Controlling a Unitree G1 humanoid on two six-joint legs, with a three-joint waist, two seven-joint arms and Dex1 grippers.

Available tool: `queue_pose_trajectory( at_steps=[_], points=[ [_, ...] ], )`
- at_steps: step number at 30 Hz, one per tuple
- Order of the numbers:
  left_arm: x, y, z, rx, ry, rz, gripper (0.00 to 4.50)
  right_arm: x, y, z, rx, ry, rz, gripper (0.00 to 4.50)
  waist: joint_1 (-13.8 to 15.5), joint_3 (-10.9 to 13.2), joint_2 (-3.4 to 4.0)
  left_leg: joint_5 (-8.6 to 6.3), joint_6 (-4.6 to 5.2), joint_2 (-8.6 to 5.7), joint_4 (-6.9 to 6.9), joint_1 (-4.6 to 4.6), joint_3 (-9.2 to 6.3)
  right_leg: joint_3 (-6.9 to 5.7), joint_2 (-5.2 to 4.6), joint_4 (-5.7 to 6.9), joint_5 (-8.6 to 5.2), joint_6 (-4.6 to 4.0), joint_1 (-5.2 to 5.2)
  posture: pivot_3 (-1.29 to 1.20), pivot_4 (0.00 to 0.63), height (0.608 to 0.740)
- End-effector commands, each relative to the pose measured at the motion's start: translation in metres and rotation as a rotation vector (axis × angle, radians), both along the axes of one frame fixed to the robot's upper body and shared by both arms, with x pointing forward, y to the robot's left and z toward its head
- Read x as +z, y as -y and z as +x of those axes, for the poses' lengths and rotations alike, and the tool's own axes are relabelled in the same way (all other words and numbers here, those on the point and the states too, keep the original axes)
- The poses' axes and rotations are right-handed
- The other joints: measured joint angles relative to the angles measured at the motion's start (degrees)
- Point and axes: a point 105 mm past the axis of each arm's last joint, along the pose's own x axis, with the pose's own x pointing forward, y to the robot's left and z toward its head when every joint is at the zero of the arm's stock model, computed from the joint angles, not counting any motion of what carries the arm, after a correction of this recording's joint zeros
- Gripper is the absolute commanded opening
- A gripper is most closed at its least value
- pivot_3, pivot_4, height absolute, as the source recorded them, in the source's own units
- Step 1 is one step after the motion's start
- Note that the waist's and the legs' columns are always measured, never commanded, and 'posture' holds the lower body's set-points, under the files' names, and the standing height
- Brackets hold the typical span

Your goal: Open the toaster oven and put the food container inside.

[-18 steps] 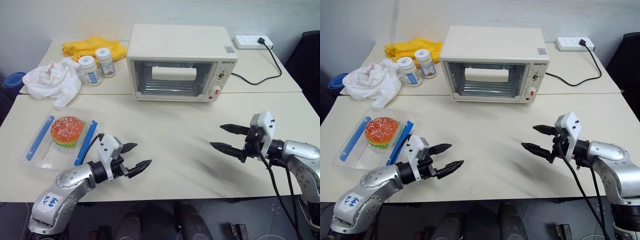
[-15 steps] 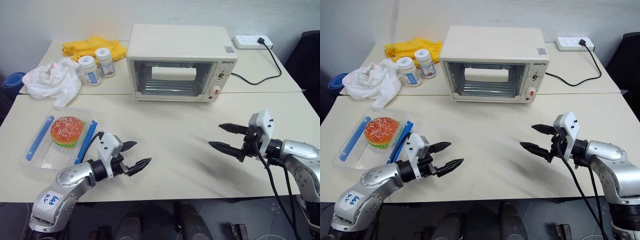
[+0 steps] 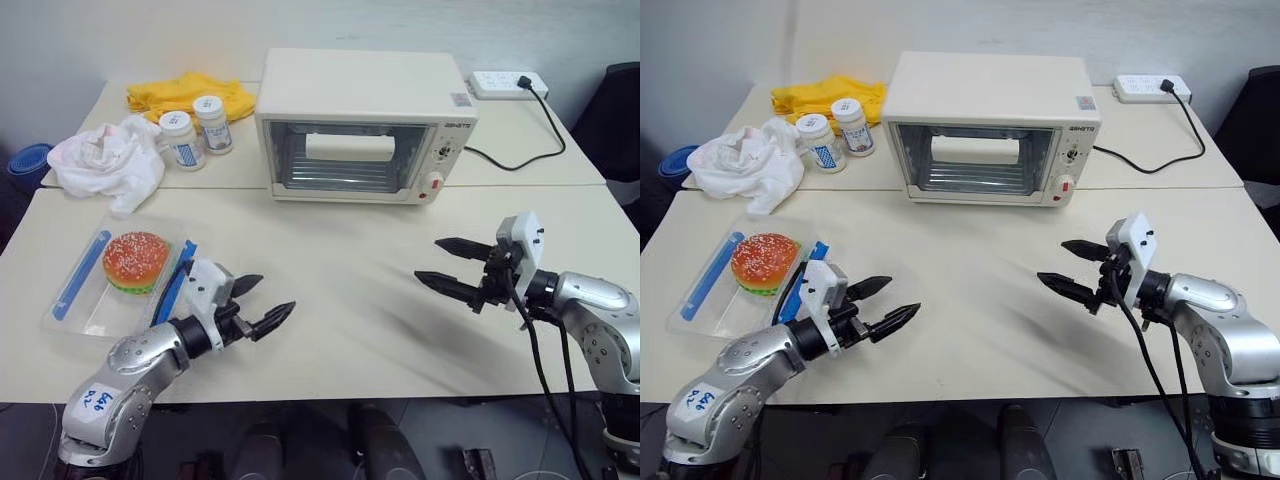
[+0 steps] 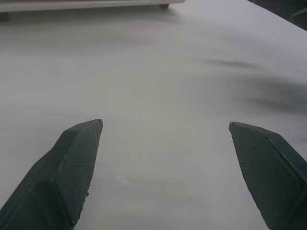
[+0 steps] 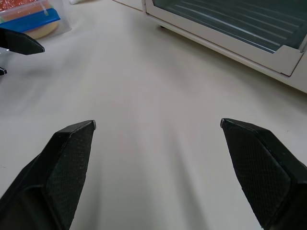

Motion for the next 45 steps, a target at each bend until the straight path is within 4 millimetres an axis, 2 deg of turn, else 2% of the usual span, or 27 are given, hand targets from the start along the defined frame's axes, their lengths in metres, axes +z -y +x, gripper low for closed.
queue_pose_trajectory(
  at_steps=[1, 6, 8, 13, 17, 22, 26, 36, 39, 42, 45],
  points=[
    [0.018, 0.004, -0.002, -0.007, 0.053, -0.044, 4.5, 0.006, -0.004, -0.001, 0.013, 0.019, 0.015, 4.35, 0.0, 0.0, 0.0, 0.0, 0.0, 0.0, 0.0, 0.0, 0.0, 0.0, 0.0, 0.0, 0.0, 0.0, 0.0, 0.0, 0.15, 0.74],
    [0.039, 0.016, -0.005, -0.063, 0.057, -0.164, 4.5, 0.024, -0.015, 0.008, 0.023, 0.032, 0.103, 4.35, -0.2, 0.0, 0.0, 0.0, 0.0, 0.01, 0.04, -0.01, 0.0, 0.01, 0.0, 0.03, 0.01, 0.02, -0.01, 0.0, 0.15, 0.74],
    [0.046, 0.023, -0.011, -0.12, 0.048, -0.209, 4.5, 0.032, -0.022, 0.019, 0.022, 0.036, 0.139, 4.35, -0.3, 0.0, 0.0, 0.0, 0.0, 0.03, 0.03, 0.01, 0.01, 0.01, 0.02, 0.06, 0.01, 0.02, -0.02, 0.0, 0.15, 0.74],
    [0.06, 0.028, -0.017, -0.205, 0.071, -0.181, 4.5, 0.048, -0.044, 0.044, 0.054, 0.016, 0.193, 4.35, -0.18, 0.0, 0.01, 0.0, 0.0, 0.03, 0.02, 0.0, -0.01, 0.0, 0.04, 0.06, 0.0, 0.0, -0.04, 0.0, 0.15, 0.74],
    [0.094, 0.018, -0.016, -0.263, 0.147, -0.185, 4.5, 0.057, -0.061, 0.063, 0.075, 0.018, 0.207, 4.35, -0.18, 0.0, 0.01, 0.01, -0.02, 0.02, 0.04, -0.03, -0.01, -0.01, 0.02, 0.09, 0.01, 0.0, -0.08, 0.0, 0.15, 0.74],
    [0.137, -0.001, -0.013, -0.283, 0.246, -0.139, 4.5, 0.062, -0.072, 0.088, 0.041, 0.038, 0.18, 4.35, -0.27, 0.0, 0.02, 0.01, -0.03, 0.0, 0.0, -0.12, 0.0, -0.03, 0.0, 0.02, 0.01, 0.0, -0.17, 0.0, 0.15, 0.74],
    [0.146, -0.008, -0.011, -0.271, 0.268, -0.09, 4.5, 0.073, -0.072, 0.099, 0.02, 0.06, 0.197, 4.35, -0.32, 0.01, 0.03, 0.0, -0.04, 0.01, -0.04, -0.21, 0.03, -0.04, -0.02, 0.05, 0.01, 0.01, -0.24, 0.0, 0.15, 0.74],
    [0.143, -0.005, -0.006, -0.251, 0.289, -0.09, 4.5, 0.1, -0.078, 0.096, 0.077, 0.112, 0.235, 4.35, -0.42, 0.02, 0.04, 0.0, -0.06, 0.03, -0.06, -0.21, 0.07, -0.03, -0.02, 0.06, 0.01, 0.0, -0.31, 0.0, 0.15, 0.74],
    [0.142, -0.005, -0.002, -0.235, 0.298, -0.084, 4.5, 0.104, -0.084, 0.086, 0.142, 0.115, 0.24, 4.35, -0.43, 0.02, 0.05, 0.01, -0.07, 0.03, -0.06, -0.21, 0.07, -0.03, -0.01, 0.07, 0.01, 0.0, -0.32, 0.0, 0.15, 0.74],
    [0.143, -0.009, 0.004, -0.207, 0.308, -0.079, 4.5, 0.099, -0.091, 0.071, 0.215, 0.121, 0.218, 4.35, -0.39, 0.03, 0.05, 0.01, -0.07, 0.03, -0.07, -0.23, 0.06, -0.03, -0.02, 0.06, 0.01, 0.0, -0.33, 0.0, 0.15, 0.74],
    [0.138, -0.017, 0.02, -0.145, 0.301, -0.033, 4.5, 0.087, -0.098, 0.052, 0.298, 0.096, 0.203, 4.35, -0.39, 0.03, 0.06, 0.01, -0.07, 0.02, -0.08, -0.23, 0.06, -0.03, -0.02, 0.04, 0.01, 0.0, -0.33, 0.0, 0.15, 0.74]
  ],
)
